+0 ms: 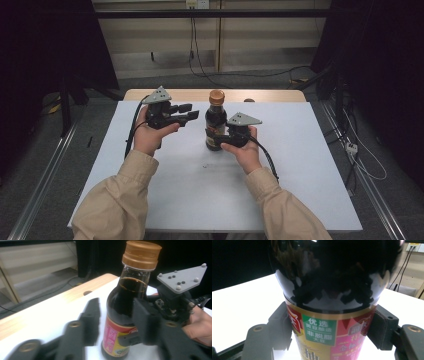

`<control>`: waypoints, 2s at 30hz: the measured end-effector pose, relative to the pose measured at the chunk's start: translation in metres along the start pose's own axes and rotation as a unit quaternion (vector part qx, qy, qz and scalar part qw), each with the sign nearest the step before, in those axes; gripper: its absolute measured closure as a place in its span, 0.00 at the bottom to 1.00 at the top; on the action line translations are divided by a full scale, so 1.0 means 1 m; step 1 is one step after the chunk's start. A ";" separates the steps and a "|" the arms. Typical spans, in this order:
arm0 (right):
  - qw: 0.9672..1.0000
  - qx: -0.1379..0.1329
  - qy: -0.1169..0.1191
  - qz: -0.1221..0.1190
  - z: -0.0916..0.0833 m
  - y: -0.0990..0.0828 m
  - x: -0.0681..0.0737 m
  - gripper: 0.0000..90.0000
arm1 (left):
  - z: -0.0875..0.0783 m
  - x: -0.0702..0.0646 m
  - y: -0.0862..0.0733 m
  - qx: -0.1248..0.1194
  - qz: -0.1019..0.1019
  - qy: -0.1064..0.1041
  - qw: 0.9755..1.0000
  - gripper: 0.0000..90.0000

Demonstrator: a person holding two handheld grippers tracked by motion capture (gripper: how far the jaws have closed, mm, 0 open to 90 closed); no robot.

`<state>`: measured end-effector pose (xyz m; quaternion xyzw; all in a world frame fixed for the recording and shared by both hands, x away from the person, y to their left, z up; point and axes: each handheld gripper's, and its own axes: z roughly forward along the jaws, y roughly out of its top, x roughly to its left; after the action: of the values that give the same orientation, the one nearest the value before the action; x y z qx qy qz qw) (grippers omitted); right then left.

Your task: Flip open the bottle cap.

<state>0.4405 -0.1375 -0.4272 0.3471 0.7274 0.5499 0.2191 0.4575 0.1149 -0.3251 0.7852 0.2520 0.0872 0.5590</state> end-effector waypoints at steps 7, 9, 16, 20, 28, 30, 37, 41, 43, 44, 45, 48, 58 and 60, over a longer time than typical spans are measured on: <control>1.000 -0.002 -0.001 0.001 0.000 0.000 0.000 0.34 | 0.005 -0.003 0.005 0.022 0.008 0.004 1.000 0.98; 1.000 -0.001 0.000 0.000 0.000 0.000 0.000 0.34 | 0.005 -0.003 0.007 0.016 0.006 0.004 1.000 1.00; 1.000 -0.001 0.000 0.000 0.000 0.000 0.000 0.34 | 0.008 -0.008 0.027 0.017 0.003 -0.019 1.000 1.00; 1.000 0.000 0.001 0.000 0.000 0.000 0.000 0.34 | 0.010 -0.008 0.039 0.026 0.002 -0.020 0.999 1.00; 1.000 0.005 0.000 -0.002 0.000 0.001 0.000 0.34 | 0.014 -0.008 0.050 0.029 0.000 -0.026 0.999 1.00; 1.000 0.004 0.001 -0.001 0.000 0.000 0.000 0.34 | 0.015 -0.009 0.052 0.031 0.003 -0.025 0.999 1.00; 1.000 0.008 0.001 -0.002 0.000 0.001 0.000 0.35 | 0.018 -0.012 0.056 0.038 0.009 -0.025 0.999 1.00; 1.000 0.008 0.001 -0.001 0.000 0.001 -0.001 0.35 | 0.019 -0.012 0.058 0.043 0.011 -0.024 0.999 1.00; 1.000 0.008 0.000 -0.002 0.000 0.001 -0.001 0.35 | 0.019 -0.013 0.059 0.044 0.018 -0.021 0.999 1.00; 1.000 0.010 0.000 -0.001 0.000 0.002 0.000 0.35 | 0.019 -0.013 0.059 0.044 0.015 -0.022 0.999 1.00; 1.000 0.008 0.000 -0.001 0.000 0.001 -0.001 0.35 | 0.020 -0.013 0.059 0.043 0.015 -0.023 0.999 1.00; 1.000 0.011 0.000 0.000 0.000 0.002 -0.001 0.35 | 0.021 -0.014 0.061 0.046 0.018 -0.016 0.999 1.00; 1.000 0.014 -0.003 0.006 -0.001 0.001 -0.003 0.35 | 0.028 -0.018 0.065 0.039 0.010 -0.021 0.999 1.00; 1.000 0.014 -0.001 0.003 -0.001 0.001 -0.003 0.35 | 0.021 -0.022 0.078 -0.029 -0.012 -0.062 0.998 1.00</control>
<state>0.4423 -0.1402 -0.4260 0.3527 0.7341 0.5397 0.2131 0.4705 0.0675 -0.2574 0.7694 0.2236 0.0384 0.5971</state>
